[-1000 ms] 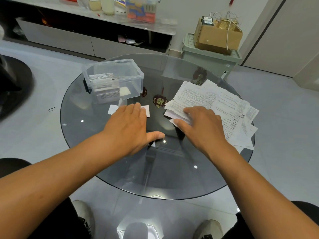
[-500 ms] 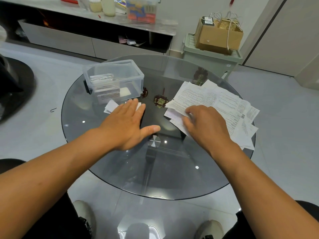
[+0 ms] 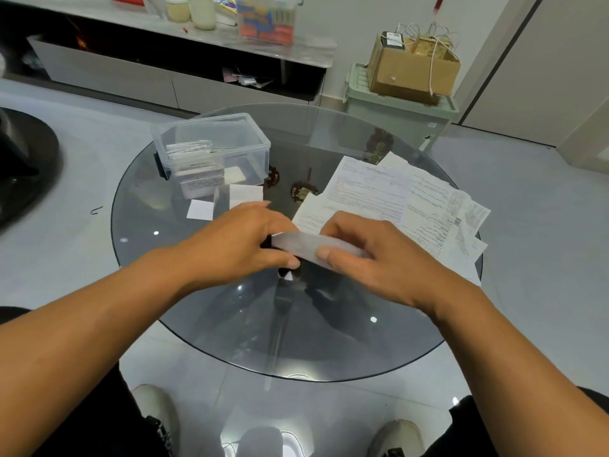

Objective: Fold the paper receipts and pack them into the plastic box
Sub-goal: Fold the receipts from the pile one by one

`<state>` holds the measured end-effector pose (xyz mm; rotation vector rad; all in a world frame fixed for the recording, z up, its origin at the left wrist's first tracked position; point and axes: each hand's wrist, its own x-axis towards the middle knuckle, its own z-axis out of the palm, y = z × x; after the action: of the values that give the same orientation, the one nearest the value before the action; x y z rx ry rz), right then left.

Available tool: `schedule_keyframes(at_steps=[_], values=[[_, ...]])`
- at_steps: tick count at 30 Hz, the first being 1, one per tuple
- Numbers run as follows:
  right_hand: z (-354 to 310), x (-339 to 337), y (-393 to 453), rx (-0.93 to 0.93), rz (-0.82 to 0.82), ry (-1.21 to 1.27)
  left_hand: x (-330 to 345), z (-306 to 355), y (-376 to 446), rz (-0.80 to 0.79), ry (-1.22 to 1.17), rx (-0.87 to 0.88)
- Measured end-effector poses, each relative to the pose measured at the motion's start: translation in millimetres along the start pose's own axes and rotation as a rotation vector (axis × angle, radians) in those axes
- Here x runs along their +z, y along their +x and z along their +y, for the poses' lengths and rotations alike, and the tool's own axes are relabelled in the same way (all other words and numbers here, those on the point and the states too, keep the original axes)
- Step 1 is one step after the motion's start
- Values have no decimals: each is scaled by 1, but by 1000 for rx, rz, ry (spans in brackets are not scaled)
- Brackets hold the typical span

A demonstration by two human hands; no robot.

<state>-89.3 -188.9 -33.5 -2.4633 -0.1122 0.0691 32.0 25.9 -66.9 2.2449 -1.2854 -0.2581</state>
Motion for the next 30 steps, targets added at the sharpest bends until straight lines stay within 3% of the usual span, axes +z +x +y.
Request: schedule_keyframes(at_steps=[5,13,17,30], values=[[14,-18,-2,114,-147,62,-3,7,-7,67,-104,-108],[24,-18,3,308,76,252,7,13,-5,106,-257,-208],[24,-3,9,431,169,130,11,21,-2,137,-239,-269],[23,18,17,430,352,-84,24,16,6,249,40,-293]])
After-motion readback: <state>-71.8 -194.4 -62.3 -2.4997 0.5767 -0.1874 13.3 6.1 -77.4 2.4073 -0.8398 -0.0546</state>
